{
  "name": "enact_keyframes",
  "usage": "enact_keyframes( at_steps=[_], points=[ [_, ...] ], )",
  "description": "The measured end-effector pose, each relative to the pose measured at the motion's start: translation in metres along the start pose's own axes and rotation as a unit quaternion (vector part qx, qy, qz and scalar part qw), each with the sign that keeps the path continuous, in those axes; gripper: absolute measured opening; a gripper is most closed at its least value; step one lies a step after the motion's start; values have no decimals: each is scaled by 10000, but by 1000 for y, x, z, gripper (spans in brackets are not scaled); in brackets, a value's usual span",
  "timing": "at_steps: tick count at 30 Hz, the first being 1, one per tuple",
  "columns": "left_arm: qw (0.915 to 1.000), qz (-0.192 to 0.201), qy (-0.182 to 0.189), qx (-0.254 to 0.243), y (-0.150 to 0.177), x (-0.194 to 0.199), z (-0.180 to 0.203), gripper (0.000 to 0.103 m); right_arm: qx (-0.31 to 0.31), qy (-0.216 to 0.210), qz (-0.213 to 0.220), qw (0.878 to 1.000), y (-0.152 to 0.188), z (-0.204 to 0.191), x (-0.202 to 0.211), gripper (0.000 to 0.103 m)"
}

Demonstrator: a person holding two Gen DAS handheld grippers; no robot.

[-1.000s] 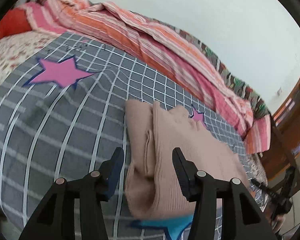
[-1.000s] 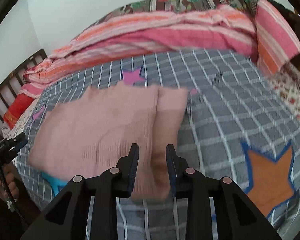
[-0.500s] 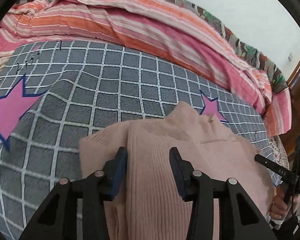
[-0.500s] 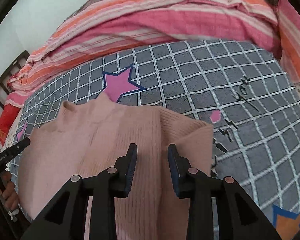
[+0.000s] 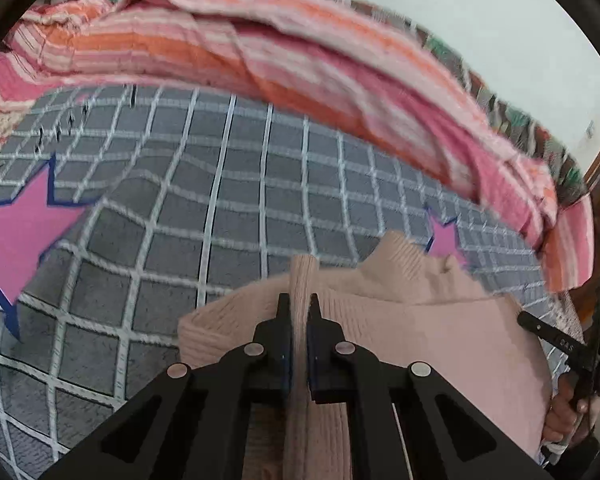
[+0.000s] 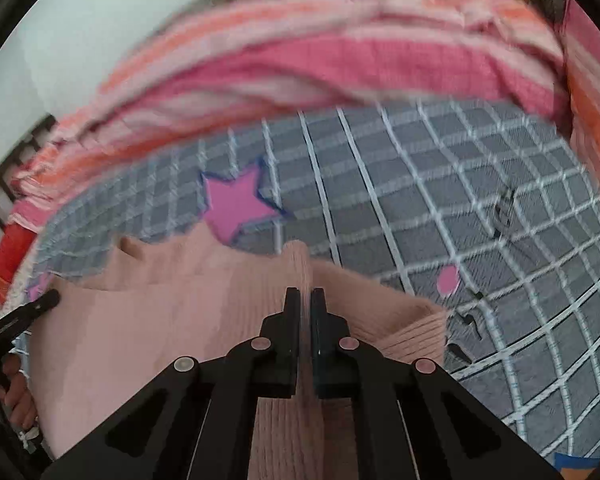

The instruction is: Fold small clothes

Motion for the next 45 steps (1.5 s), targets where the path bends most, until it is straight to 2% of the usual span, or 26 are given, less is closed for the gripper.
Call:
enact_keyframes(
  at_steps=[2,5,7,8,9,10,12,14,17,19,21,22,28,32,39,45],
  points=[
    [9998,-149,116,72,4,-2,0,8,72,136,-151,9998,4,0,-9,6],
    [9994,8,330,106,0,14,-4,13,224,387,23,9990,0,-4,4,13],
    [9991,242,342,116,-5,31,-14,31,314,544,236,9978,-6,-14,19,16],
    [9988,364,309,123,-6,38,-21,36,374,513,324,9975,-7,-23,26,17],
    [9985,484,244,93,-9,43,-28,44,463,428,403,9972,-8,-34,33,21],
    [9983,574,98,96,-9,48,-38,47,533,353,452,9969,-8,-43,38,27],
    [9977,638,-206,102,-11,48,-53,47,742,42,521,9959,-3,-76,46,32],
    [9954,622,-724,105,-9,47,-77,47,867,-298,387,9950,6,-101,45,32],
    [9935,586,-961,143,-5,42,-94,47,1083,-516,177,9926,24,-135,33,32],
    [9938,580,-940,162,-1,37,-103,47,1268,-304,69,9914,33,-147,21,32],
    [9932,664,-956,83,0,36,-105,48,1340,-84,-212,9907,42,-152,2,32],
    [9932,682,-948,15,0,33,-105,51,1319,-6,-259,9909,44,-152,-4,32],
    [9935,711,-842,-285,1,23,-96,64,1128,233,-409,9925,35,-148,-17,31],
    [9945,736,-705,-247,3,24,-98,65,1101,444,-378,9922,31,-151,-27,31],
    [9957,758,-519,-120,3,23,-102,66,1090,549,-253,9922,30,-148,-33,31],
    [9958,787,-464,-70,4,25,-102,66,1072,477,-342,9925,41,-151,-9,31]
  ],
)
Point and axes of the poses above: each gripper's, at about its wrist camera, not at the fingertips, and x roughly against the way its jaws point, z to its right, y to its underside, the point moved 5 cm from there along -x, roughly the way its jaws point, and after that the axes turned 6 degrees about z, right-handed, at the moved point
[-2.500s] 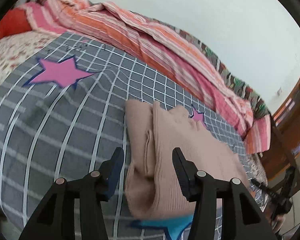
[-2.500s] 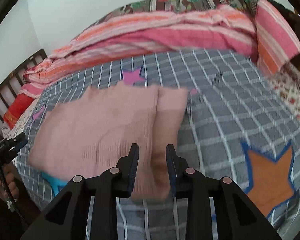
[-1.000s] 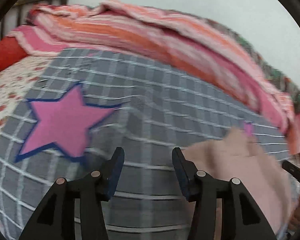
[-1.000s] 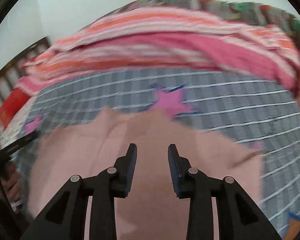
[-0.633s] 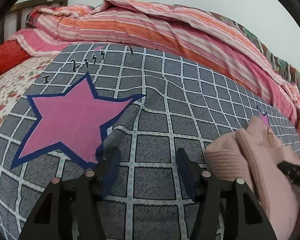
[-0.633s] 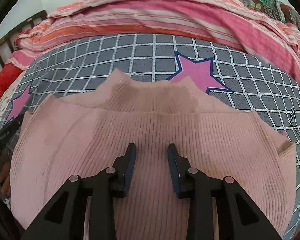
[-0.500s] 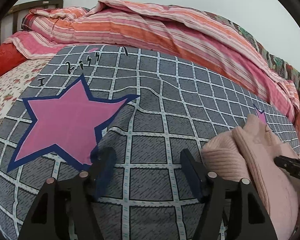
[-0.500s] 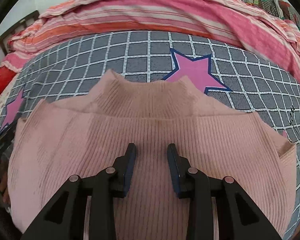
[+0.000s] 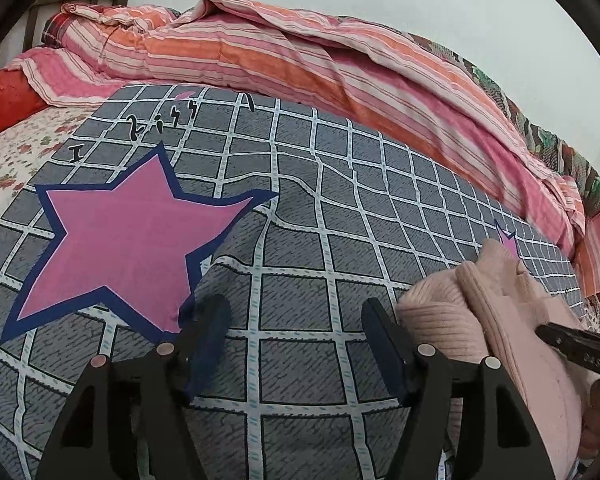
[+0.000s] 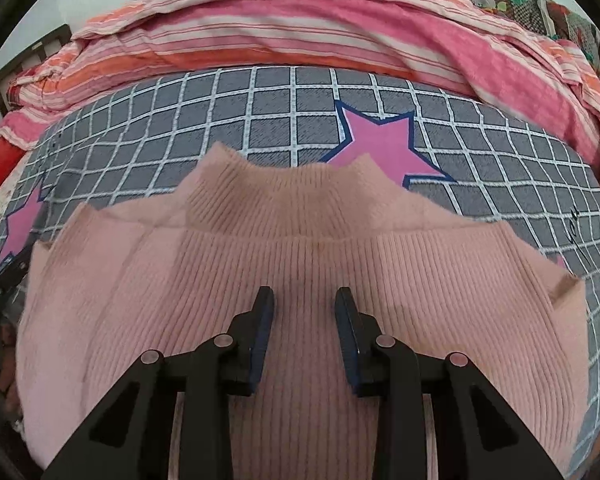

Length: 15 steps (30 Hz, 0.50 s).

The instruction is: Fold small clothes

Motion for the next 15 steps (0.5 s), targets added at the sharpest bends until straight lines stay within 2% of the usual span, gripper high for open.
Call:
enact_keyframes(
  at_steps=[11,15],
  points=[
    [10000,14,18,-27,1,7,1,66,263,-77,259,9993,41,-13,59,31],
    [9999,-100,41,47,4,19,0,66,477,47,446,9979,63,-19,74,31]
  ],
)
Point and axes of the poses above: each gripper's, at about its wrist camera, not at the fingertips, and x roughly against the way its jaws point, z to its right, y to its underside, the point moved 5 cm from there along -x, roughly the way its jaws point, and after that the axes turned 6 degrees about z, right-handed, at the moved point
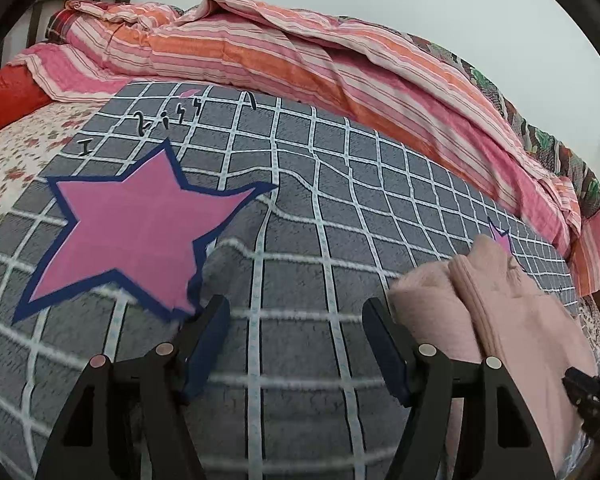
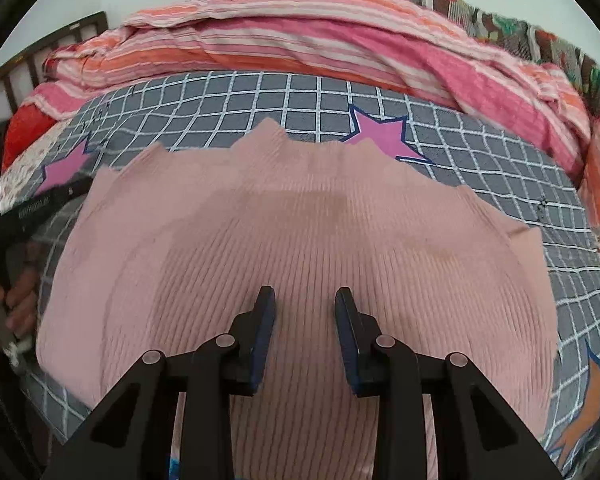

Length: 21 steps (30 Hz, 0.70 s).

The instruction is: Fold small clothes

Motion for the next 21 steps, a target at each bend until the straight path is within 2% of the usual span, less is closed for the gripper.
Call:
enact_keyframes(
  at_steps=[5,12,16,21],
  points=[
    [9999,-19,58,-90,17,27,5,67,84,71,214,9997,17,-1,18,30],
    [9944,-223,924,466,41,69,13,67,252,98,419,9988,54,-6,37,28],
    [9908,-274,1216,525,64,87,22,67,268,90,475,9985,75,-6,45,27],
    [9840,-438,1654,492,98,100,39,68,-1,-404,481,9980,88,2,67,27]
  ],
)
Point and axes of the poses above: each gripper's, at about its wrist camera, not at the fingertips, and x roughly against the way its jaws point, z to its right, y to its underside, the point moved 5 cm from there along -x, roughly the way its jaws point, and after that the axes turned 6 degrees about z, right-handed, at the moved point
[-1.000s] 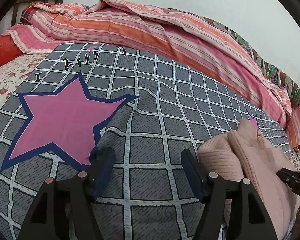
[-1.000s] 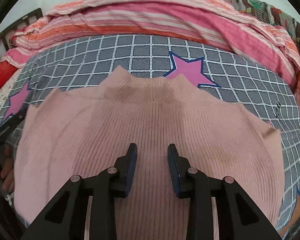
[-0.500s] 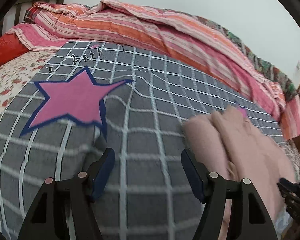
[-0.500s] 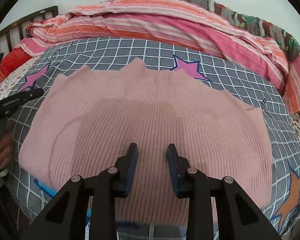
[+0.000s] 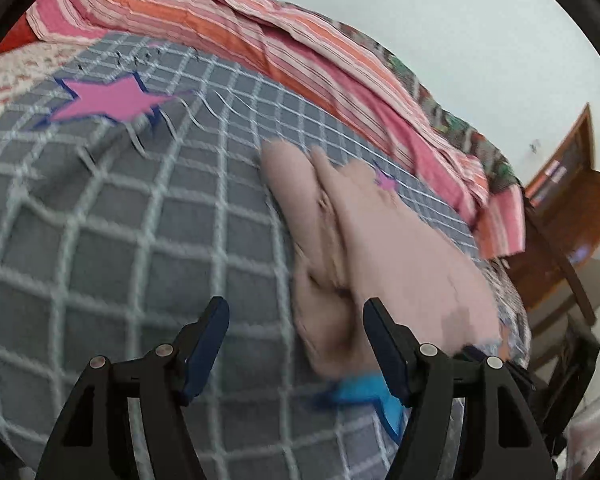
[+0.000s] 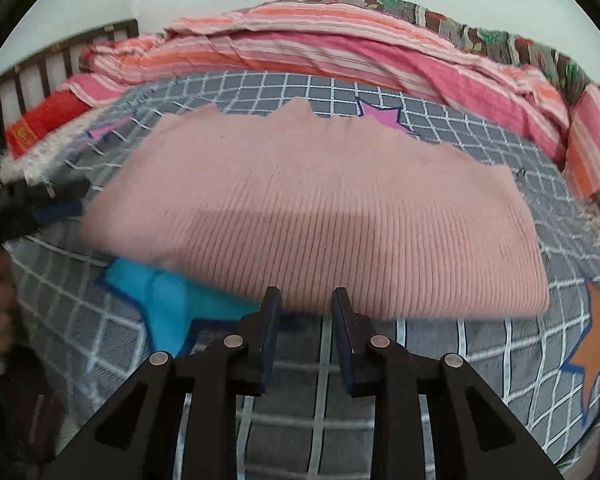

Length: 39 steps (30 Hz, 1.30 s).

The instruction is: Fold small clothes

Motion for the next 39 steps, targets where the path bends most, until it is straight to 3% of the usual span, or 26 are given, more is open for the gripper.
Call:
enact_keyframes(
  at_steps=[3,7,9,13,17,20,22,25,27,32,37,39],
  points=[
    [9994,-12,279,193,20,-3,5,68,-263,-243,157,9992,1,13,18,27],
    [9969,84,634,458,29,-10,20,69,-411,-242,364,9982,-3,39,40,27],
    [9965,109,642,529,28,-19,28,69,-487,-252,402,9977,-4,53,47,27],
    [9951,412,481,759,23,-28,39,67,-642,-220,545,9962,-3,82,59,27],
    [9940,421,370,940,17,-47,47,66,-1082,-226,610,9920,5,117,68,27],
    [9932,523,117,1037,8,-56,50,57,-1218,-175,608,9905,10,140,69,27],
    [9887,688,-57,1327,0,-57,47,50,-1258,-111,612,9901,13,151,71,27],
    [9823,880,-237,1636,-9,-59,43,50,-1362,14,663,9885,19,173,78,27],
    [9814,928,-364,1642,-12,-61,44,48,-1445,63,692,9871,24,189,84,27],
    [9821,1047,-850,1315,-24,-59,63,22,-1654,158,706,9836,33,216,91,27],
    [9826,1091,-887,1217,-41,-51,87,19,-1798,203,663,9813,43,230,93,27],
    [9838,1078,-737,1227,-49,-49,103,19,-1838,244,618,9807,45,233,93,27]
  ],
)
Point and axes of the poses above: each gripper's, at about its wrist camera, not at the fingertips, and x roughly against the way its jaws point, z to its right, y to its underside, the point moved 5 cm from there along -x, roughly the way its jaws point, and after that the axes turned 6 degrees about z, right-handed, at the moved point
